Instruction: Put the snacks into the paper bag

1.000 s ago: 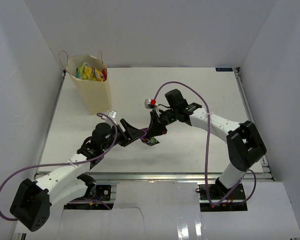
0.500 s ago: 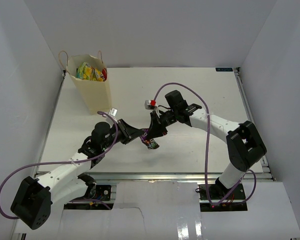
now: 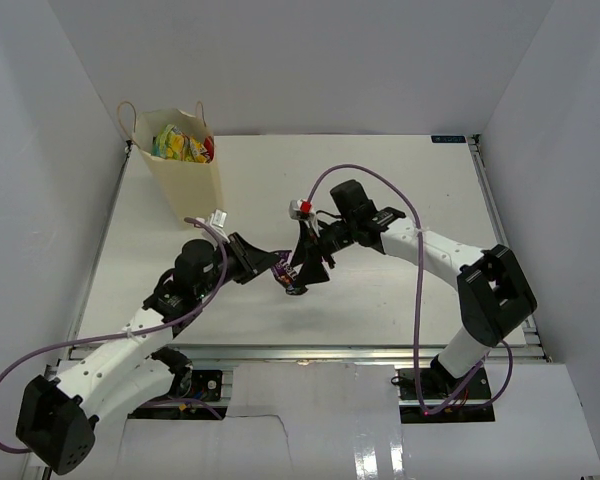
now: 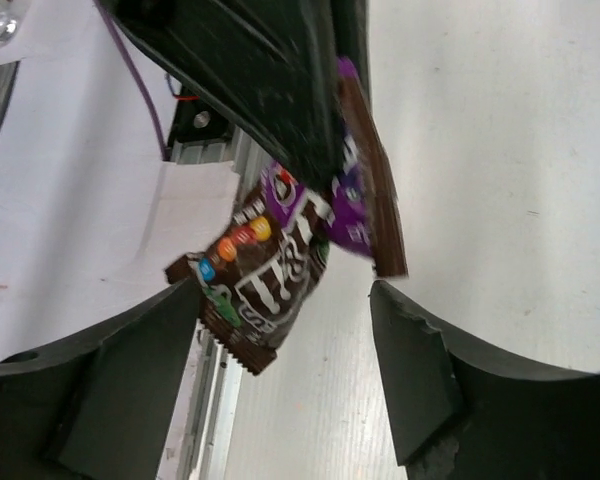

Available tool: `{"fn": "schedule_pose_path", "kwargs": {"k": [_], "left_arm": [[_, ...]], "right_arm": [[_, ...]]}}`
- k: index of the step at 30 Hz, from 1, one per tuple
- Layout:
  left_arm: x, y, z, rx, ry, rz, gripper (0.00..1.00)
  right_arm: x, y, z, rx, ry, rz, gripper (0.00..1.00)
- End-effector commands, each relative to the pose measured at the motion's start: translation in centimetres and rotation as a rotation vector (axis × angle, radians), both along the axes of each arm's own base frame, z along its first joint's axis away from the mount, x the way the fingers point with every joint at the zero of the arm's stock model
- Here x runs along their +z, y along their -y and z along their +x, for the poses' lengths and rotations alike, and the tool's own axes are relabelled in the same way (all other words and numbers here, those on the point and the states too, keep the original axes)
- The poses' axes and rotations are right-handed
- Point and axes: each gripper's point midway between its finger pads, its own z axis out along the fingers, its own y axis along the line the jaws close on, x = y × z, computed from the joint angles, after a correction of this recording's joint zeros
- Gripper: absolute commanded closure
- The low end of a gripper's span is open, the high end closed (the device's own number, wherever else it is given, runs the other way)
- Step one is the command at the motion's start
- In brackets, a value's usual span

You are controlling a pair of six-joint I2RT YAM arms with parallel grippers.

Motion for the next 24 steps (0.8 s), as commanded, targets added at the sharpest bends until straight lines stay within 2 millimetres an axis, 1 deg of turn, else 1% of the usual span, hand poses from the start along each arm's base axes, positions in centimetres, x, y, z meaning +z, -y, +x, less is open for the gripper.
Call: {"fn": "schedule_pose_path", "kwargs": {"k": [1,2,3,4,5,6,7,8,9,10,11,12,13,14,15,16,17,18,19,21,22,23,24], "left_arm": [[2.5,-2.3,1.0,0.081,0.089,0.153,1.0],[3.6,-3.1,1.1,0.104,0.095,0.184,1.0],[4.1,-4.0,1.6,0.147,0.108,0.219,1.0],[4.4,-5.2,2.1,0.183,0.126,0.274,1.0],[5.7,-6.0,2.1,0.205,0.134,0.305,1.0],[6.3,-6.7,2.4,0.227,0.141,0.335,1.0],[6.9,-7.7,2.9,0.271,0.15,0.372,1.0],[6.5,-9.0,3.3,0.291,0.134,0.45,1.0],[9.1,-9.8,4.0,0.326,0.173,0.457,1.0],[10.0,-11.0,4.6,0.37,0.179,0.494,1.0],[10.4,-12.8,5.2,0.404,0.176,0.562,1.0],[13.1,-13.5,6.5,0.438,0.2,0.574,1.0],[14.1,-14.3,7.2,0.459,0.2,0.601,1.0],[14.8,-16.1,8.1,0.501,0.183,0.637,1.0],[14.7,-16.6,9.7,0.495,0.17,0.693,1.0],[18.0,-17.3,10.5,0.53,0.221,0.684,1.0],[18.7,-18.7,11.4,0.562,0.215,0.705,1.0],[19.5,-19.2,12.2,0.569,0.225,0.732,1.0],[20.9,-20.3,14.2,0.604,0.229,0.74,1.0],[22.0,-21.3,16.0,0.622,0.238,0.765,1.0],[22.4,-22.1,17.8,0.646,0.234,0.773,1.0],[22.6,-22.5,18.7,0.653,0.235,0.777,1.0],[22.7,-22.8,19.6,0.657,0.239,0.781,1.0]], "right_arm": [[2.4,0.4,2.3,-0.049,0.141,0.027,0.21],[2.7,0.6,2.7,-0.059,0.152,0.03,0.19],[3.5,1.0,3.7,-0.082,0.173,0.035,0.18],[3.9,1.2,4.3,-0.091,0.193,0.038,0.17],[4.4,1.4,4.8,-0.104,0.211,0.041,0.17],[5.2,1.8,6.0,-0.132,0.236,0.048,0.16],[5.6,2.2,6.4,-0.147,0.247,0.045,0.15],[6.1,2.5,6.9,-0.155,0.27,0.049,0.14],[6.5,3.2,7.8,-0.181,0.285,0.051,0.14],[7.1,3.6,8.1,-0.193,0.298,0.058,0.13],[7.3,4.1,8.5,-0.205,0.305,0.061,0.13],[7.5,4.9,9.1,-0.228,0.309,0.063,0.13],[7.7,5.3,9.2,-0.238,0.317,0.066,0.13],[7.7,5.8,9.4,-0.249,0.318,0.066,0.13],[7.6,6.5,9.7,-0.263,0.32,0.065,0.13],[7.4,6.9,9.6,-0.271,0.321,0.062,0.12],[7.1,7.3,9.7,-0.276,0.315,0.058,0.12],[7.1,7.9,9.9,-0.289,0.319,0.056,0.12],[6.5,8.3,9.7,-0.291,0.308,0.05,0.12],[6.5,9.2,9.8,-0.307,0.308,0.049,0.12],[6.4,9.4,9.8,-0.312,0.306,0.047,0.12],[6.0,10.0,9.8,-0.323,0.295,0.044,0.12],[6.2,10.4,9.7,-0.33,0.305,0.047,0.12]]}}
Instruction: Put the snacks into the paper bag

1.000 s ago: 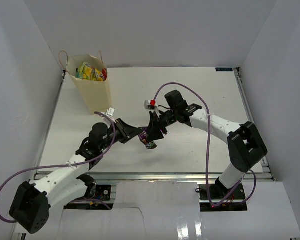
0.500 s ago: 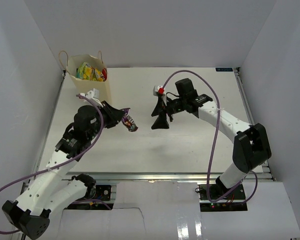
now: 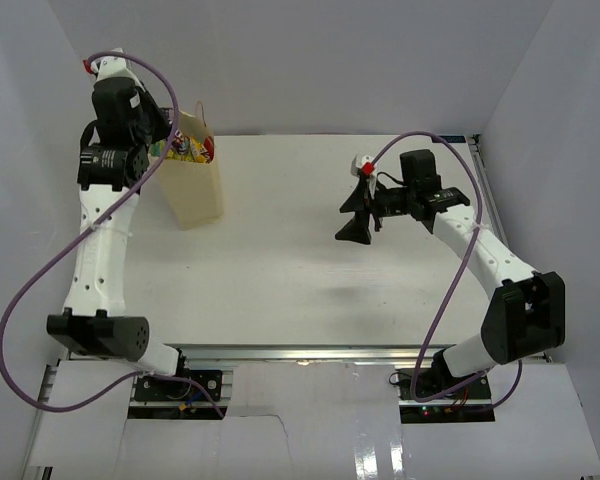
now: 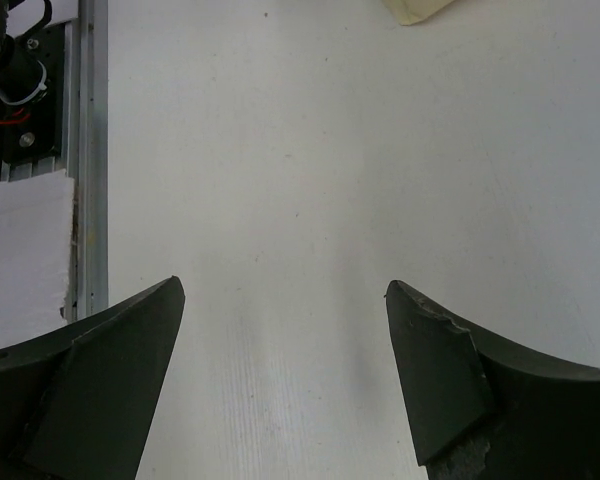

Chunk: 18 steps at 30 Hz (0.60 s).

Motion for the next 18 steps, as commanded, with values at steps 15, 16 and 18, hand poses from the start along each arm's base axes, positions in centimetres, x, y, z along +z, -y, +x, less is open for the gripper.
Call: {"fn": "schedule_pose_path", "kwargs": {"k": [15,16,18], "left_arm": [[-5.6,-1.7,10.8,-0.104,-0.095,-0.089,0.75],[-5.8,-1.7,10.8,-0.099,-0.101,-0.091,0.62],[-5.4,-1.9,10.1,-0.083,-0.096,-0.091,0.36]], "right_arm": [[-1.4,4.3,-0.7,-0.06,-0.018,-0.005,0.12],[-1.5,4.3,-0.8,-0.059,-0.017,-0.009,0.12],[-1.7,4.5,-0.7,-0.064,-0.016,-0.027,0.12]]}}
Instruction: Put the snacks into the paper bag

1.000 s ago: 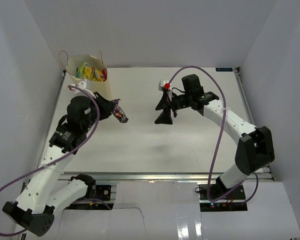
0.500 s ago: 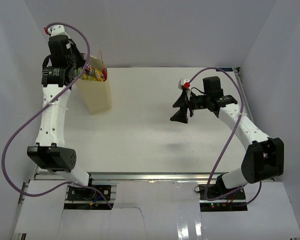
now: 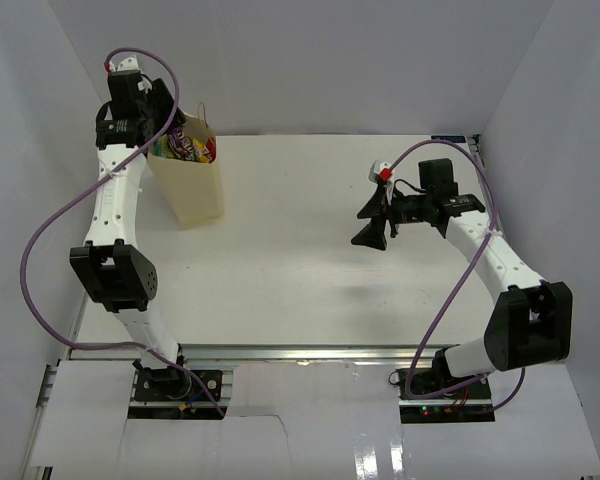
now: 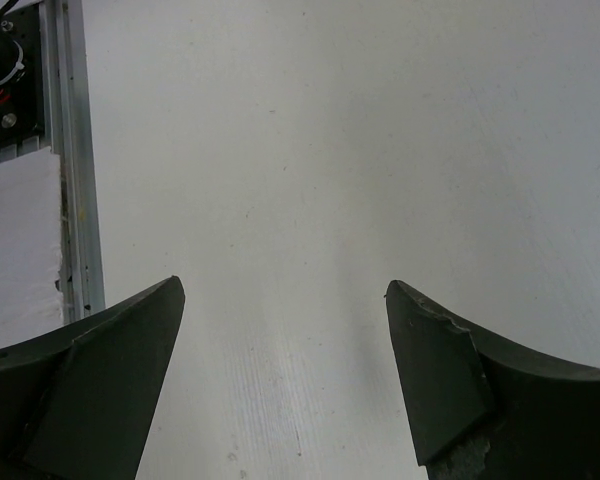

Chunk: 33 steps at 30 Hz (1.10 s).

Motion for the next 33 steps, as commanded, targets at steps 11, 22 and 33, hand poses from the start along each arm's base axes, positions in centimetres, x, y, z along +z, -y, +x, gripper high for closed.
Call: {"fn": "schedule_pose_path", "kwargs": {"k": [11,22,33], "left_arm": [[12.2,3.6,-12.2,-0.186,0.303,-0.019,0.07],[-1.6,9.8,-29.5,-0.45,0.373,-0.234,0.02],[-5.5,10.5,-33.3,-0.478,0.375,-0.261,0.02]], "right_arm": [[4.3,2.5,2.0,-0.091,0.24,-0.136,0.1],[4.6,10.2,6.1,-0.723,0.136,-0.292,0.1],[6.4,15.2,4.2,-1.08,0.177,-0.243,0.1]]}}
